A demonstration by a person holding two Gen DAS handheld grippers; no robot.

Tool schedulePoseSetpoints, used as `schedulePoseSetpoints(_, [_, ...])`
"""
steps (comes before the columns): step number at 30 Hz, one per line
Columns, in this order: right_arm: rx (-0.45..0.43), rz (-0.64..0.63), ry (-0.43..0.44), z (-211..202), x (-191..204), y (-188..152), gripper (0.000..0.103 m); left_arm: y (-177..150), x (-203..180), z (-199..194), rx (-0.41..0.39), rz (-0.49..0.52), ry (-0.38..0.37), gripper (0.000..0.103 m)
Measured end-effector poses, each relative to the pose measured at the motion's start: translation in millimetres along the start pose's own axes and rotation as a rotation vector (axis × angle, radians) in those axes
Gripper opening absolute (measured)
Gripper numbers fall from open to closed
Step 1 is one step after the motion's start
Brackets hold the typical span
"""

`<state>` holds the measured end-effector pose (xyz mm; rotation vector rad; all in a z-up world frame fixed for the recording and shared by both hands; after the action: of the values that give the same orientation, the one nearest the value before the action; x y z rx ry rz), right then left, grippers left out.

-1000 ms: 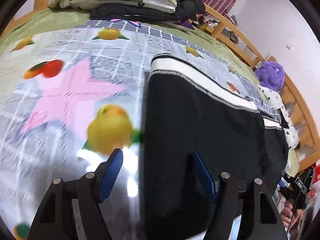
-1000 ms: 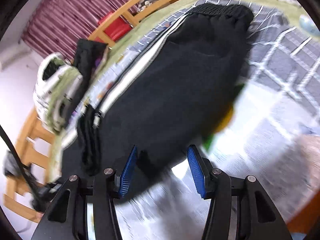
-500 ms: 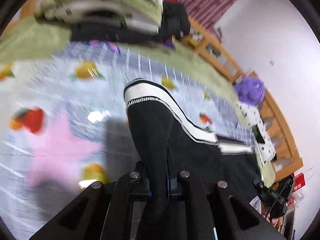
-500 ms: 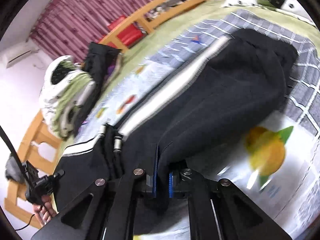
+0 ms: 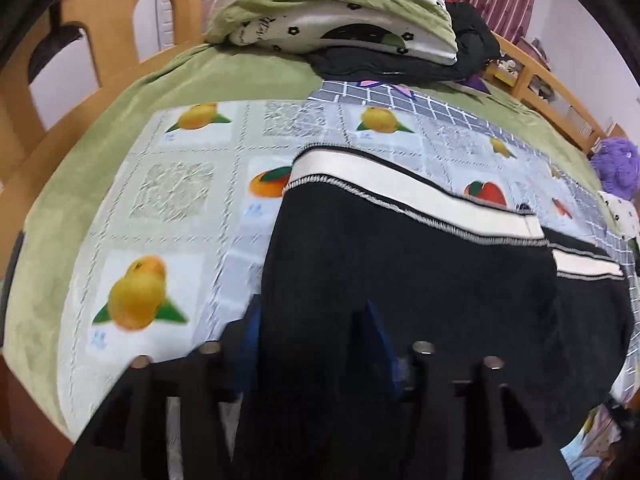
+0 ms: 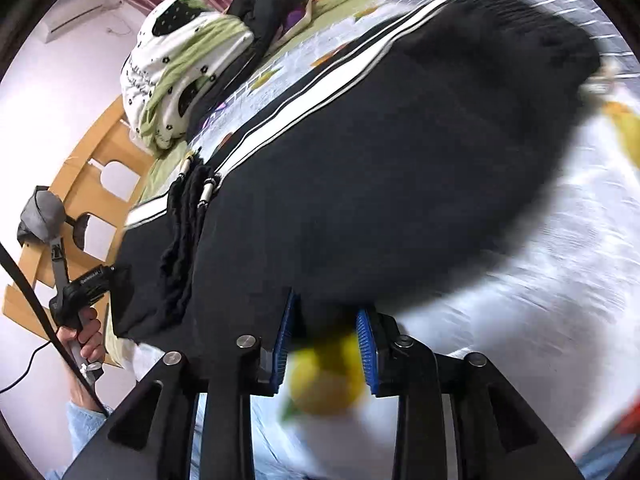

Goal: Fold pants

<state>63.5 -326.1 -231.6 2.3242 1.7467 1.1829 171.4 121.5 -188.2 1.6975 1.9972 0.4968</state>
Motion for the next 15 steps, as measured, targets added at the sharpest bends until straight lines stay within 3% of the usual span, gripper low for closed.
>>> schedulePoseSetpoints(3, [-0.133,0.026,-0.04,-42.0,-23.5,16.8,0.057,-11.6,6.1,-18.4,-0.042,0.005,-0.016,0.07])
schedulePoseSetpoints(6, [-0.224,0.124,-0.083,-61.9,-56.0,47.7,0.06,-26.3,14.3,-28.3,-0.049,-0.006,-0.008,0.074])
schedulePoseSetpoints(8, [-0.247,0.186,-0.111,-53.8,-78.9,69.2,0.06,-39.0,21.1,-31.1,-0.038,-0.021,-0.013,0.074])
schedulePoseSetpoints(11, [-0.219,0.259,-0.082,-22.3,-95.6,92.8,0.06,-58.0,30.9,-29.8,-0.017,-0.059,-0.035,0.075])
schedulePoseSetpoints(13, [-0.221,0.269,-0.061,-7.2,-97.7,108.6,0.041,-64.3,31.0,-22.1,0.002,-0.078,-0.059,0.076])
schedulePoseSetpoints(14, [-0.208,0.241,-0.093,0.3,-94.5,117.6,0.024,-66.7,30.5,-15.4,0.029,-0.085,-0.061,0.076])
schedulePoseSetpoints(15, [-0.187,0.169,-0.148,3.7,-89.3,129.3,0.016,-66.3,29.2,-12.3,0.041,-0.087,-0.059,0.076])
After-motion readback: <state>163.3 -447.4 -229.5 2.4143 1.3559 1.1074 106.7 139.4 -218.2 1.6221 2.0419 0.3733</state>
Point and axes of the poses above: each gripper's, at about its wrist camera, not at the fingertips, and z roughly the way its jaws point, x to its left, y to its top, the point moved 9 cm from there along z, roughly the way its jaws point
